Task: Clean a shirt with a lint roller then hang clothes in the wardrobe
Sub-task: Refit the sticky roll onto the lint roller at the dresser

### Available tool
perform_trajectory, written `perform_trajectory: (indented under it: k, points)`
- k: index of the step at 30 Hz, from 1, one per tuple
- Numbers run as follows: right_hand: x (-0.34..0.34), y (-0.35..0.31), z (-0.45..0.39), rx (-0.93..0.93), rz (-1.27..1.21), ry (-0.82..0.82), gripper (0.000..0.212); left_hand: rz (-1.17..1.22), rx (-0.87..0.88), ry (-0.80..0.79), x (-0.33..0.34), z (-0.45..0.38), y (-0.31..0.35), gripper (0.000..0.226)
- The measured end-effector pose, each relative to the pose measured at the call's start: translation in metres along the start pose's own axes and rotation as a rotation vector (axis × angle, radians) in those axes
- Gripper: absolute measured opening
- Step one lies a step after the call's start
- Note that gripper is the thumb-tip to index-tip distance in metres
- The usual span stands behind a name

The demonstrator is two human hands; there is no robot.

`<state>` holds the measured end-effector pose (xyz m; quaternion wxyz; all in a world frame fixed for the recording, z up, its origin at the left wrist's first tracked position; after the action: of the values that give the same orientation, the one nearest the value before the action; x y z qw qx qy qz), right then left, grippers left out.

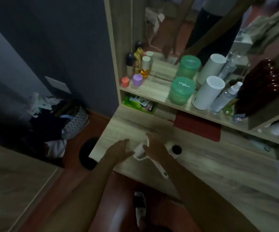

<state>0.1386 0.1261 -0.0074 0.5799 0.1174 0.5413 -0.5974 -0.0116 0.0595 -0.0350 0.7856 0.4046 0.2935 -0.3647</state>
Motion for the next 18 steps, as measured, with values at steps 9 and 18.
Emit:
perform_trajectory:
  k: [9,18]
  points:
    - [0.011,0.023,-0.032,0.249,-0.259,0.111,0.041,0.379,0.029,0.085,0.010,-0.015,0.025,0.027]
    - [-0.019,-0.001,-0.030,0.323,-0.803,-0.078,0.047,0.942,-0.197,0.293,-0.055,-0.025,-0.003,0.032]
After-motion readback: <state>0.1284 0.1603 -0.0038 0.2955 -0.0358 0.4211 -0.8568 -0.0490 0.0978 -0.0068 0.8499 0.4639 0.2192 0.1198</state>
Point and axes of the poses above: each hand's wrist, its own z-axis away from the middle knuckle, its own x-axis out of the palm, y = z × x, the point moved 7 cm from there along -z, towards the middle knuckle, and after that the axes turned 1 degree about z, right-handed, at the moved point
